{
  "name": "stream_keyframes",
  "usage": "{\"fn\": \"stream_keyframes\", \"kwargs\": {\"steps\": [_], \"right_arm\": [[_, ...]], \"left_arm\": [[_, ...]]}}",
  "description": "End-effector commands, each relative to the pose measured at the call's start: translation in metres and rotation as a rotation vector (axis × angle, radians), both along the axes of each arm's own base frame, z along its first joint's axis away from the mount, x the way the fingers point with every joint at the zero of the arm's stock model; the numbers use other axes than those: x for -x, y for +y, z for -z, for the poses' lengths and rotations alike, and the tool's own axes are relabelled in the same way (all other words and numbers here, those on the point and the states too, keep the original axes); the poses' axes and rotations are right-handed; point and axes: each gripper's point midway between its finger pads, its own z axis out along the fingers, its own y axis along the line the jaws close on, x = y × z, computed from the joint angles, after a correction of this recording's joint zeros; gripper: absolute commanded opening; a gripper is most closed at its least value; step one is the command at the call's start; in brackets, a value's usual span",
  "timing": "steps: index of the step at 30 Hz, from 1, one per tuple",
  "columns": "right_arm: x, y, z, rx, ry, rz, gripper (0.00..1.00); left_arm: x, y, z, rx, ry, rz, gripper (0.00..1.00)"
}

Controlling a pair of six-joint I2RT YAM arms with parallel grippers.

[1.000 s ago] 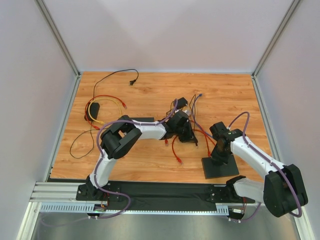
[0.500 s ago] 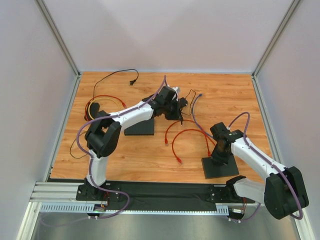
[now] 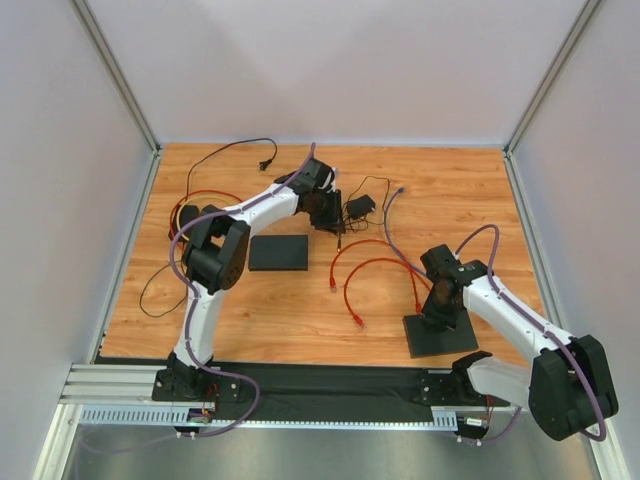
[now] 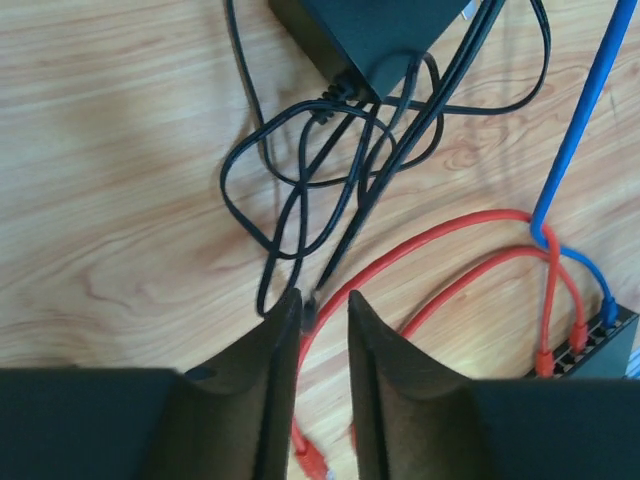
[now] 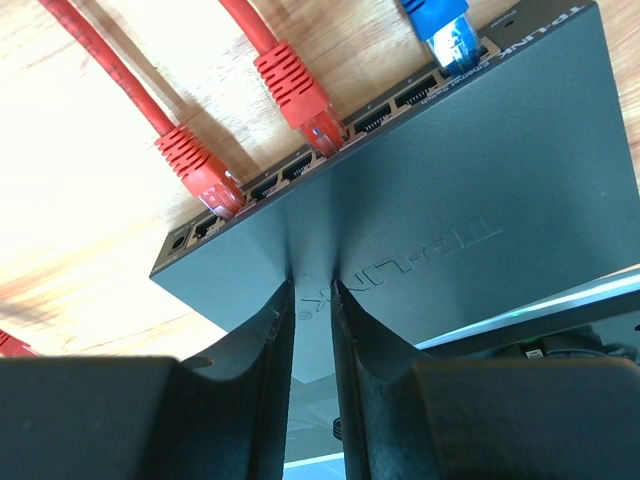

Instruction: Pull the plug from the switch port

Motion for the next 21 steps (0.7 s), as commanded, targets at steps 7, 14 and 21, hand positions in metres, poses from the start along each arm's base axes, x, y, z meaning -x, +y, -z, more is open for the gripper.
{"fn": "stream_keyframes", "kwargs": {"steps": [7, 14, 21], "right_arm": [[-0.006, 0.003, -0.002, -0.006, -0.023, -0.019, 0.24], [-0.002, -0.010, -0.006, 0.047, -0.022, 0.035, 0.24], [-0.003, -0.025, -0.011, 0.064, -0.034, 0.105, 0.23]], "left_arm": [[0.006, 0.001, -0.063, 0.078, -0.094, 0.026, 0.63], [0.042, -0.011, -0.092, 0.206, -0.118, 0.053, 0.56], [0.104, -0.068, -0.097, 0.433, -0.049, 0.179, 0.48]]}}
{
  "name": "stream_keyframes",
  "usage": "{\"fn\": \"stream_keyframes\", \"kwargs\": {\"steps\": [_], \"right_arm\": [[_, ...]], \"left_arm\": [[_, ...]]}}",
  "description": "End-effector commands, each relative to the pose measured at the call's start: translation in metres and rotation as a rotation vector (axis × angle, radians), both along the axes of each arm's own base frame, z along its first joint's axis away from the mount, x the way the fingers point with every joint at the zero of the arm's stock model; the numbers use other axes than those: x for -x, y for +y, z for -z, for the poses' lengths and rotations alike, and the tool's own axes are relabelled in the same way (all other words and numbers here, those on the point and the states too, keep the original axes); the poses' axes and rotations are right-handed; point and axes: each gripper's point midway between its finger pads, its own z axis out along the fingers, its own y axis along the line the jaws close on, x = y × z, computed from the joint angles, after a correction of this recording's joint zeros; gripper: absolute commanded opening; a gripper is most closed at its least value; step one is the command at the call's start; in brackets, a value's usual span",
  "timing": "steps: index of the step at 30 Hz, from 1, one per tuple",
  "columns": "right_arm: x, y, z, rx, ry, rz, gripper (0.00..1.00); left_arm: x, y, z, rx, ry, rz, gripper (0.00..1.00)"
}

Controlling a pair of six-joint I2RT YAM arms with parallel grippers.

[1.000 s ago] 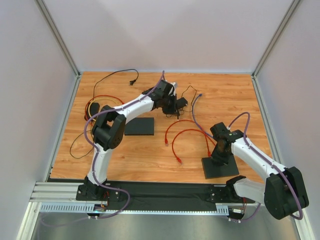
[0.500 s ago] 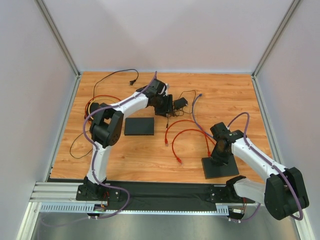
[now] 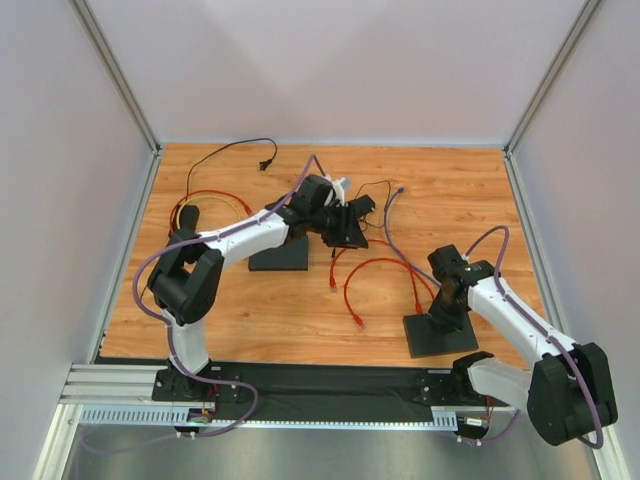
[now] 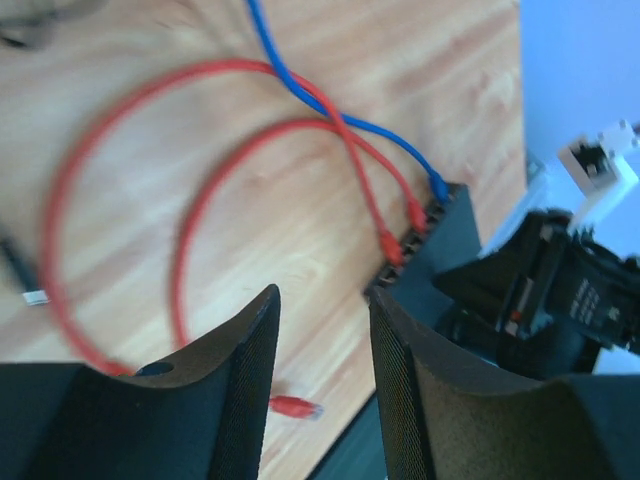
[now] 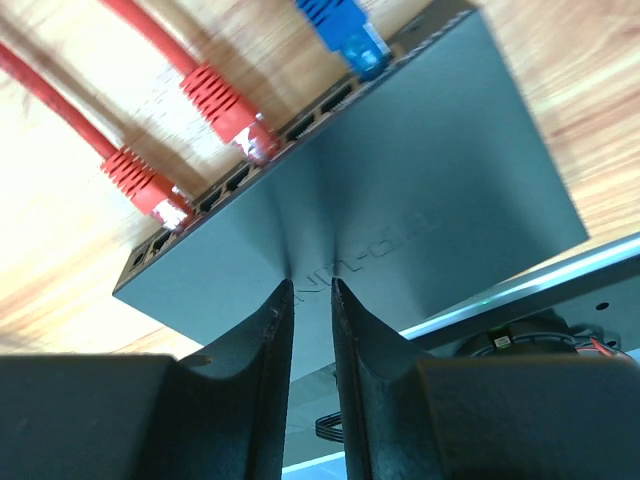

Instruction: Pull the plug from the switch port

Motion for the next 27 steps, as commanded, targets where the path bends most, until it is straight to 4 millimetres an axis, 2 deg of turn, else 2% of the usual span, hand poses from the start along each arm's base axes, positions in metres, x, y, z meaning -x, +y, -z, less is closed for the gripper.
{"fn": "stream_keyframes", "kwargs": {"steps": [1, 3, 4, 6, 7, 8, 11, 17, 27], "right_arm": [[-0.007, -0.008, -0.009, 0.007, -0.048, 0.047, 0.23], [-0.006, -0.009, -0.007, -0.010, -0.042, 0.063, 0.23], [-0.005, -0.008, -0.006, -0.022, -0.042, 0.062, 0.23], [-0.005, -0.006, -0.004, -0.049, -0.036, 0.070, 0.23], [-0.005, -0.006, -0.004, -0.052, -0.036, 0.070, 0.23], [-0.005, -0.006, -0.004, -0.053, -0.036, 0.071, 0.23], [-0.005, -0.005, -0.002, -0.058, -0.036, 0.066, 0.24], [-0.004, -0.001, 0.003, -0.079, -0.030, 0.060, 0.24], [-0.004, -0.002, 0.003, -0.076, -0.035, 0.058, 0.24]], "left_arm": [[0.040, -0.056, -0.025, 0.206, -0.004, 0.139, 0.48], [0.058, -0.073, -0.010, 0.236, 0.061, 0.164, 0.48], [0.075, -0.090, -0.012, 0.289, 0.057, 0.220, 0.47], [0.092, -0.104, 0.002, 0.316, 0.129, 0.234, 0.46], [0.103, -0.114, 0.003, 0.345, 0.124, 0.261, 0.45], [0.110, -0.120, 0.013, 0.342, 0.154, 0.270, 0.44], [0.125, -0.131, 0.023, 0.344, 0.191, 0.289, 0.42], [0.132, -0.131, 0.048, 0.299, 0.217, 0.264, 0.41], [0.131, -0.144, 0.073, 0.272, 0.256, 0.248, 0.38]]}}
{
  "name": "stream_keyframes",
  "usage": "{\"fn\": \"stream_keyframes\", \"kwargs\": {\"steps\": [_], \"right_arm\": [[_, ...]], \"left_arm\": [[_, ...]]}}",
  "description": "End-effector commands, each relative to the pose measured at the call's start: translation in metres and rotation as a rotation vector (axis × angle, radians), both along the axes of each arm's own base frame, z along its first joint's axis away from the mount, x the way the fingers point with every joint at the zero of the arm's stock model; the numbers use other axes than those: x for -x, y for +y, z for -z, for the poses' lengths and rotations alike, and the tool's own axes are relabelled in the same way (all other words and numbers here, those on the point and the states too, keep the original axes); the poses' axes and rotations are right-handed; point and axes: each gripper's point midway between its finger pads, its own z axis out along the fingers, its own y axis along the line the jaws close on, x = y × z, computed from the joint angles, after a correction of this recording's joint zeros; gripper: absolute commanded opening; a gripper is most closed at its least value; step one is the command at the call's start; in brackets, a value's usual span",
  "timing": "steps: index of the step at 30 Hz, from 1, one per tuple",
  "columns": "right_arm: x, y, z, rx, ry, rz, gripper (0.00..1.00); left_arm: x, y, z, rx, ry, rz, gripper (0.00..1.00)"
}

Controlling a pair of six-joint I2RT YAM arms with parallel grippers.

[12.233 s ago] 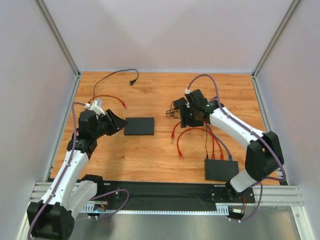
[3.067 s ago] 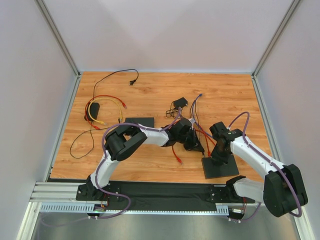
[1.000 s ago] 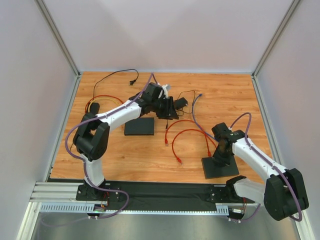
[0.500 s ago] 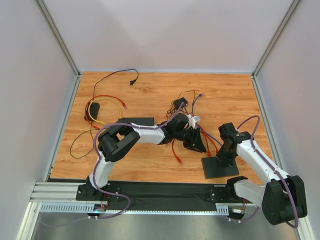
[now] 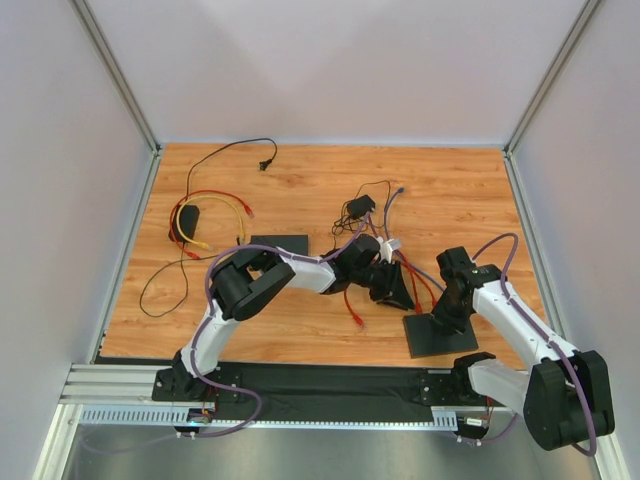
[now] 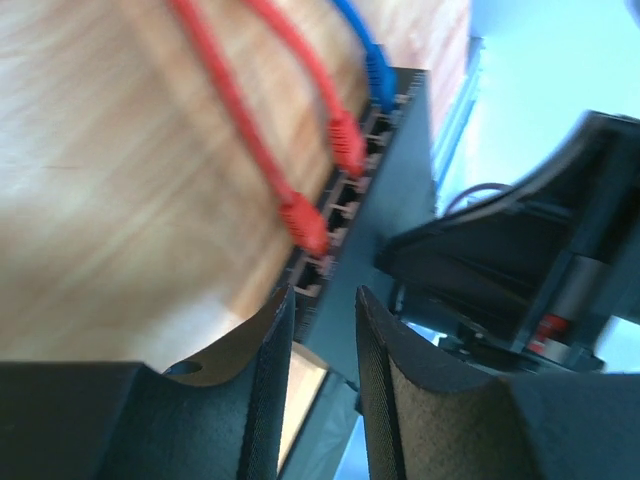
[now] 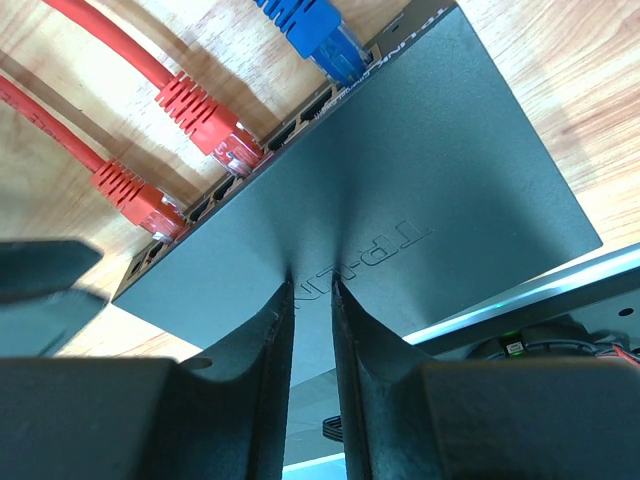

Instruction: Pull the plug from the switch port

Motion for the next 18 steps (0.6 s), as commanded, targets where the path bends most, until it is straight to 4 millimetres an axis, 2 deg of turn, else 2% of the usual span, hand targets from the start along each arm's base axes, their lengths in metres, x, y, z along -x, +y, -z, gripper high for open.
{"fn": "stream_keyframes", "kwargs": {"steps": [1, 7, 18], "right_arm": [[-0.006, 0.002, 0.000, -0.011, -0.035, -0.010, 0.24], [-0.007, 0.001, 0.000, -0.009, -0.032, -0.014, 0.24], [-0.008, 0.001, -0.001, -0.008, -0.034, -0.019, 0.24]], "left_arm": [[-0.006, -0.011, -0.006, 0.031, -0.022, -0.013, 0.38], [-0.011, -0.013, 0.003, -0.002, -0.028, -0.030, 0.38], [-0.002, -0.023, 0.019, -0.019, 0.019, -0.021, 0.40]]}}
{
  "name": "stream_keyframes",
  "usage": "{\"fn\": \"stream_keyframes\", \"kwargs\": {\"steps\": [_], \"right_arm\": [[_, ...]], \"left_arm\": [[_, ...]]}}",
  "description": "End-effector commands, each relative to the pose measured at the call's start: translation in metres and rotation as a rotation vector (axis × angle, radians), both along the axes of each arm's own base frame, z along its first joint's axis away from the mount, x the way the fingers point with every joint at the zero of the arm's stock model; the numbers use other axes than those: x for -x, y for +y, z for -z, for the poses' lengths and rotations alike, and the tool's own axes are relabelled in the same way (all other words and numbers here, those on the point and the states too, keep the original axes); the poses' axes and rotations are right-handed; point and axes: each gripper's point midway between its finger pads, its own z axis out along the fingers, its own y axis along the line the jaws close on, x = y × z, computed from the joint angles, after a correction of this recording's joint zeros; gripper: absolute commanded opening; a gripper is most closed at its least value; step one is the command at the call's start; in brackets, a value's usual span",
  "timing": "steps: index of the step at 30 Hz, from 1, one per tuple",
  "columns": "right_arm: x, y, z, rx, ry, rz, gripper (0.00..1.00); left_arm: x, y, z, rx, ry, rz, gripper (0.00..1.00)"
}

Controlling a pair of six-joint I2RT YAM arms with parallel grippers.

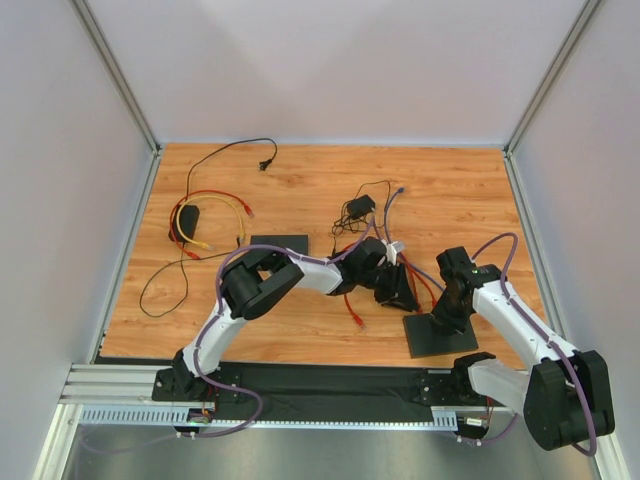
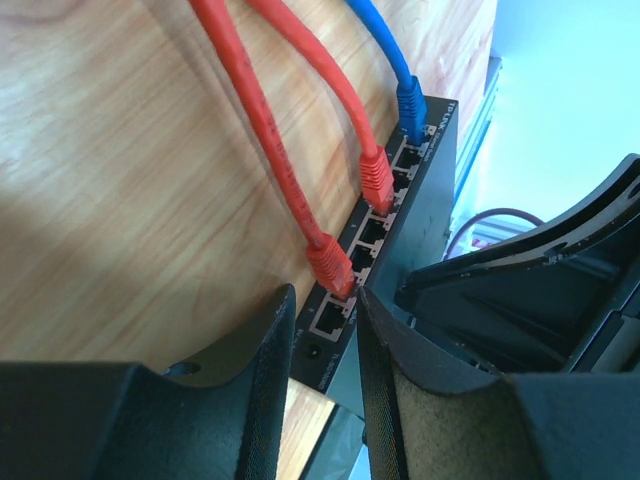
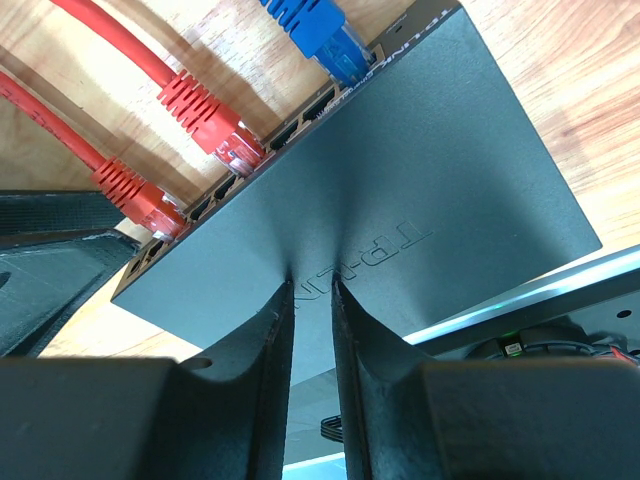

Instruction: Pull the plug from the switch port

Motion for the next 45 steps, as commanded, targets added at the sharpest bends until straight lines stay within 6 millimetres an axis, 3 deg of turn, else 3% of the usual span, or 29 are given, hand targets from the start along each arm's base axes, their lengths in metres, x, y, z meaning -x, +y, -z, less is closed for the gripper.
{"fn": "stream_keyframes", "kwargs": {"steps": [1, 12, 22, 26, 30, 36, 41, 45], "right_arm": [[-0.008, 0.002, -0.001, -0.008, -0.033, -0.008, 0.24], [-0.009, 0.002, 0.000, -0.010, -0.031, -0.013, 0.24], [-0.007, 0.003, 0.000, -0.015, -0.026, -0.014, 0.24], [-0.008, 0.002, 0.000, -0.010, -0.027, -0.017, 0.24], [-0.007, 0.003, 0.001, -0.014, -0.019, -0.013, 0.24], [-0.009, 0.000, 0.001, 0.012, -0.028, -0.005, 0.23], [-0.006, -0.006, 0.005, 0.058, 0.004, 0.000, 0.23], [-0.002, -0.007, 0.017, 0.076, 0.036, 0.016, 0.23]], "left_arm": [[0.001, -0.011, -0.001, 0.017, 0.001, 0.006, 0.40], [0.009, -0.019, 0.008, 0.005, 0.028, 0.012, 0.38], [0.011, -0.020, 0.018, 0.025, 0.088, -0.016, 0.30], [0.011, -0.018, 0.024, 0.012, 0.096, -0.019, 0.22], [0.010, -0.014, 0.031, -0.018, 0.096, -0.036, 0.01], [0.007, -0.011, 0.036, -0.012, 0.077, -0.063, 0.00], [-0.005, -0.012, 0.025, 0.017, 0.002, -0.093, 0.00], [-0.018, -0.020, -0.003, 0.071, -0.135, -0.080, 0.00]]}}
